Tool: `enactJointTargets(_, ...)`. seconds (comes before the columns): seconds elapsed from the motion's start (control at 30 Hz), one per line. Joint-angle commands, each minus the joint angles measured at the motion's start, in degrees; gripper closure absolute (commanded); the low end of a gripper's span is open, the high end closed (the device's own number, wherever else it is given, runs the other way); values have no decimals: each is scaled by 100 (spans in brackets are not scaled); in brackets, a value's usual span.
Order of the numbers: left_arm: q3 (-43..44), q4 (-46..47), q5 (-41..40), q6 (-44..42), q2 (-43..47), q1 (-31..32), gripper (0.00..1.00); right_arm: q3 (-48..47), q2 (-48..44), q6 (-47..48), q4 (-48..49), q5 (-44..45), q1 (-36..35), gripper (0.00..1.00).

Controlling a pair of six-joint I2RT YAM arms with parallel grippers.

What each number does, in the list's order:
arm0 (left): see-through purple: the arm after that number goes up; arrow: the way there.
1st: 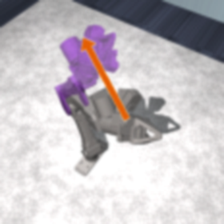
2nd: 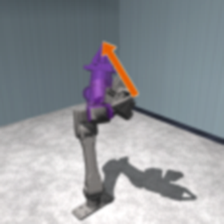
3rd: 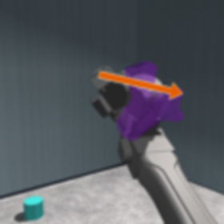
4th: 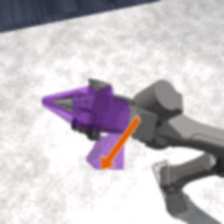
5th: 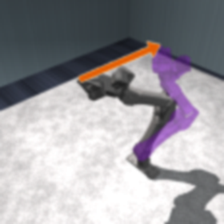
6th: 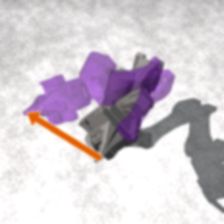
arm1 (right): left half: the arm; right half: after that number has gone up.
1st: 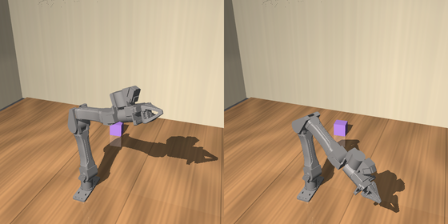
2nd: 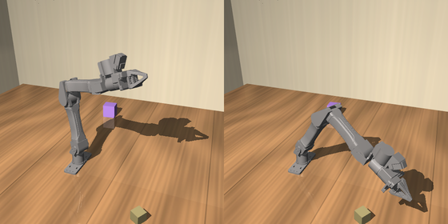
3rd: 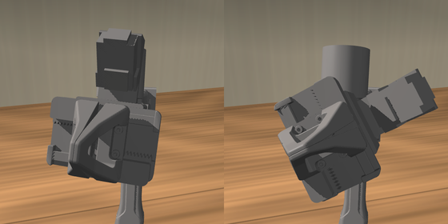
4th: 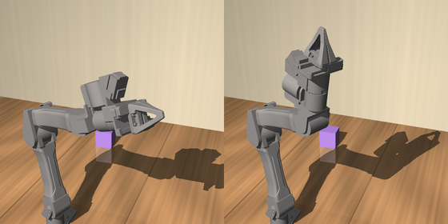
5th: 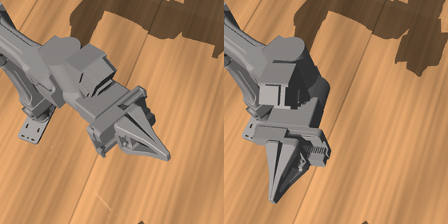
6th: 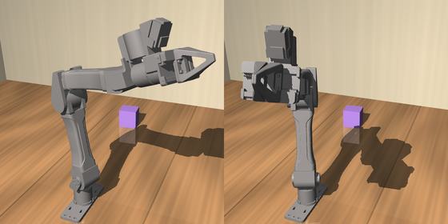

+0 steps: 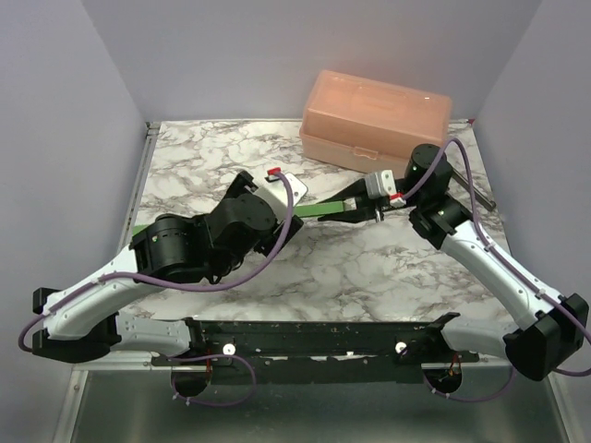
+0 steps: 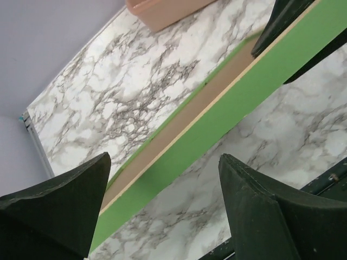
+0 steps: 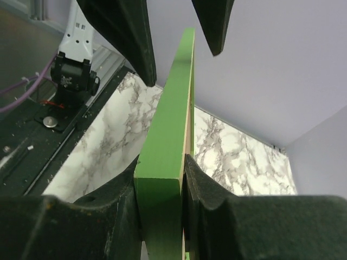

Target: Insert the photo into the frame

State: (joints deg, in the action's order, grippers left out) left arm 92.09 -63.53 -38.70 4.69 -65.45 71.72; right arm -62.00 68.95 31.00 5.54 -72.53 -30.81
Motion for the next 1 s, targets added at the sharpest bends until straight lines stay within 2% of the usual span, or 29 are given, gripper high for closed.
enactJointTargets(0.0, 438, 258, 214, 245, 75, 7, 16, -293, -180, -1785, 172, 375, -46, 100)
enactJointTargets(0.2, 251, 608, 489, 644, 271, -9, 15, -219, -245, -2859, 318, 840, -44, 100)
enactJointTargets(0.3, -30, 851, 888, 1026, 373, -62, 17, -106, -325, -3466, 457, 1258, -46, 100)
enactJointTargets(0.43, -491, 1163, 1381, 1681, 465, -227, 18, 190, -486, -4132, 498, 2368, -35, 100)
enactJointTargets(0.53, -988, 1464, 1919, 2250, 567, -517, 19, 414, -590, -4718, 396, 3375, -23, 100)
enactJointTargets(0.7, -1905, 2042, 2934, 3189, 771, -1105, 20, 682, -567, -5416, -201, 4359, 102, 100)
enactJointTargets(0.83, -2495, 2183, 3150, 3817, 879, -1414, 20, 1132, -558, -6246, -502, 4730, 363, 100)
enactJointTargets(0.97, -3094, 2372, 3398, 4298, 1065, -1725, 21, 1877, -744, -6834, -394, 4999, 666, 100)
